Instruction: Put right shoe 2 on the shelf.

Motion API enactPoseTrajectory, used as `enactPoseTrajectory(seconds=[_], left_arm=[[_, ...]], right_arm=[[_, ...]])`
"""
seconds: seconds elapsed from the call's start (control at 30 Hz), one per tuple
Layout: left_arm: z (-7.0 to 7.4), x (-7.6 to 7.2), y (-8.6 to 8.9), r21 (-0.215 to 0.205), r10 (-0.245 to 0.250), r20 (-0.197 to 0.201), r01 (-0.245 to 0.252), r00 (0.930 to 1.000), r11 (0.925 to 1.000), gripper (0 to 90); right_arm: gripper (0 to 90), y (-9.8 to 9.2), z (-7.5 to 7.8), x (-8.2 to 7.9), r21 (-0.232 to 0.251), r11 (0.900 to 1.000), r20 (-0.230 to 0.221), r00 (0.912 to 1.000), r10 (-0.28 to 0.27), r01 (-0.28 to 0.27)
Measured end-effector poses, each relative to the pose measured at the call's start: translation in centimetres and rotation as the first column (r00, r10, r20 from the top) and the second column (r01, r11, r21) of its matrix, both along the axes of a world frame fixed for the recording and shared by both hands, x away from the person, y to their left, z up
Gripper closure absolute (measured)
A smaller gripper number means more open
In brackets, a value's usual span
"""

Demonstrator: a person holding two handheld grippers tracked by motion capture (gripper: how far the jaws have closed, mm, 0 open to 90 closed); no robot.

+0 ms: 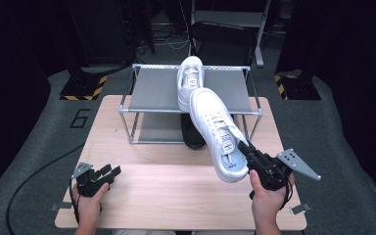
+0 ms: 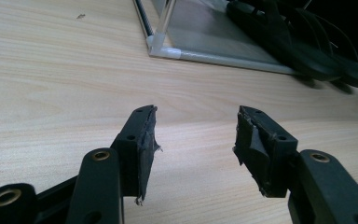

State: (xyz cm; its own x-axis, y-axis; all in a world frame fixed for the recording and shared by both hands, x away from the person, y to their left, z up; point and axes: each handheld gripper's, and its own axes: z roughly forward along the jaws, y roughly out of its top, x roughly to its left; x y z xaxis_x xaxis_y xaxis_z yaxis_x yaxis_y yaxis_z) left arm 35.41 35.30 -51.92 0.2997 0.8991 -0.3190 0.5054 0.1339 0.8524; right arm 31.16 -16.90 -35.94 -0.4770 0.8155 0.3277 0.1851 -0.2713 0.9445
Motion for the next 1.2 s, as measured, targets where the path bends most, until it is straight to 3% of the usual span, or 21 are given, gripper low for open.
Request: enactPoseTrajectory(seconds=[0.33,1.2], left_arm=[[0.0,0.0,0.0,0.0,-0.001,-0.001,0.001,1.0,1.0,47.2],[0.0,0.0,0.1,-0.008,0.0,0.003,0.0,1.0,1.0,47.2]], right_arm=[[81.2,-1.4,0.2,1.3,0.005,0.998,-0.007,0.9979,-0.064,0.064],[81.0,-1.8,4.3,6.6,0.017,0.989,0.014,0.9886,-0.15,0.15]])
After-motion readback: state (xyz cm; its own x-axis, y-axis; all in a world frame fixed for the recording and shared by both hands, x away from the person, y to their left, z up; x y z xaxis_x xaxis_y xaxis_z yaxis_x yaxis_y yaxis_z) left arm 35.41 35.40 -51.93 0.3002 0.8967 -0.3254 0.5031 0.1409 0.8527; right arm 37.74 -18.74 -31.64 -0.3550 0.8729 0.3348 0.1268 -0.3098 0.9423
